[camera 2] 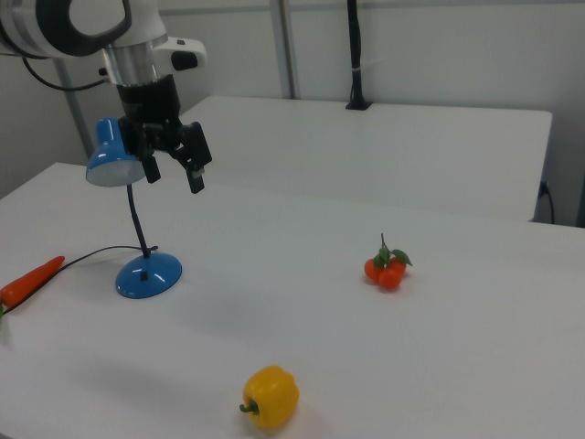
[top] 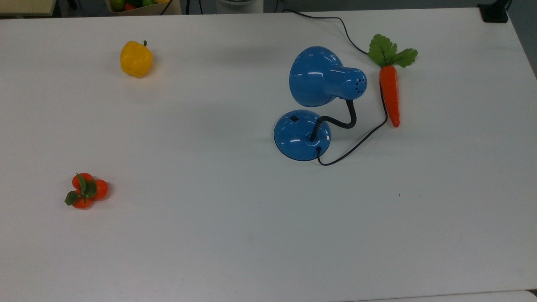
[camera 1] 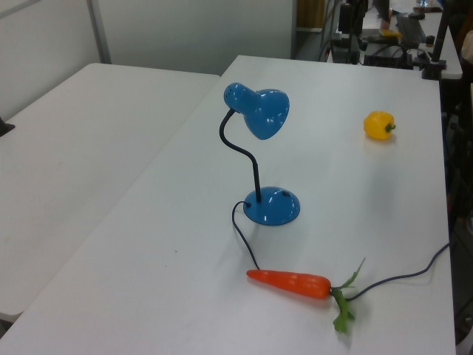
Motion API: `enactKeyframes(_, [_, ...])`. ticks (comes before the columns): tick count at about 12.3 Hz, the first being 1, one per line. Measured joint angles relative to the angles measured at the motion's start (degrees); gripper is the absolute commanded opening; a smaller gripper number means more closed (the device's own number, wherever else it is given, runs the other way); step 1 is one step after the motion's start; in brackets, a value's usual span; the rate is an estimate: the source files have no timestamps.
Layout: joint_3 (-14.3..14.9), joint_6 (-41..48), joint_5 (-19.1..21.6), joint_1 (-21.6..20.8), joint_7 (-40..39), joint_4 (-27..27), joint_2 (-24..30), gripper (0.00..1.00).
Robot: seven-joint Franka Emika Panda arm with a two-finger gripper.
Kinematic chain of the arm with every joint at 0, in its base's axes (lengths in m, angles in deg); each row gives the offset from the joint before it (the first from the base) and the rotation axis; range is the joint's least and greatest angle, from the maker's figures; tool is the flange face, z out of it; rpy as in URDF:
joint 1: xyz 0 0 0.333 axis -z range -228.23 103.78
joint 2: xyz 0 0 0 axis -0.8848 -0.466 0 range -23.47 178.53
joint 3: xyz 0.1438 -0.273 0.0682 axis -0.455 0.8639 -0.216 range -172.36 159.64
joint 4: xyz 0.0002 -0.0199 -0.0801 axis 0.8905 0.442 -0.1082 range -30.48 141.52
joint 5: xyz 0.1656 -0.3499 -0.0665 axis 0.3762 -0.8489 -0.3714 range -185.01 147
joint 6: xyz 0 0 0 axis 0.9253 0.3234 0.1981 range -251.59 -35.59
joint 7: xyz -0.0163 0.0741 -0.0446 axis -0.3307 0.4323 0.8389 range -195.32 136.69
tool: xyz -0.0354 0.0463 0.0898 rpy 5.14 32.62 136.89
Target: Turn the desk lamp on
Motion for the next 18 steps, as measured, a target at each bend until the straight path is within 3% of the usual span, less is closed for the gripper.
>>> enactKeyframes(3, [0.0, 0.0, 0.3, 0.0, -2.2, 0.0, -0.3, 0.94])
enactKeyframes(5, [0.0, 0.0, 0.3, 0.0, -2.8, 0.0, -0.4, 0.68])
enactKeyframes(8, [0.0, 0.0, 0.3, 0.0, -3.0, 0.1, -0.4, 0.09])
enactKeyframes(9, [0.0, 0.0, 0.3, 0.0, -3.1, 0.2, -0.4, 0.01])
enactKeyframes(16, [-0.1, 0.0, 0.4, -2.3, -5.8, 2.1, -1.4, 0.0])
enactKeyframes(18, [-0.2, -2.0, 0.4, -4.4, -5.9, 5.2, -1.5, 0.0])
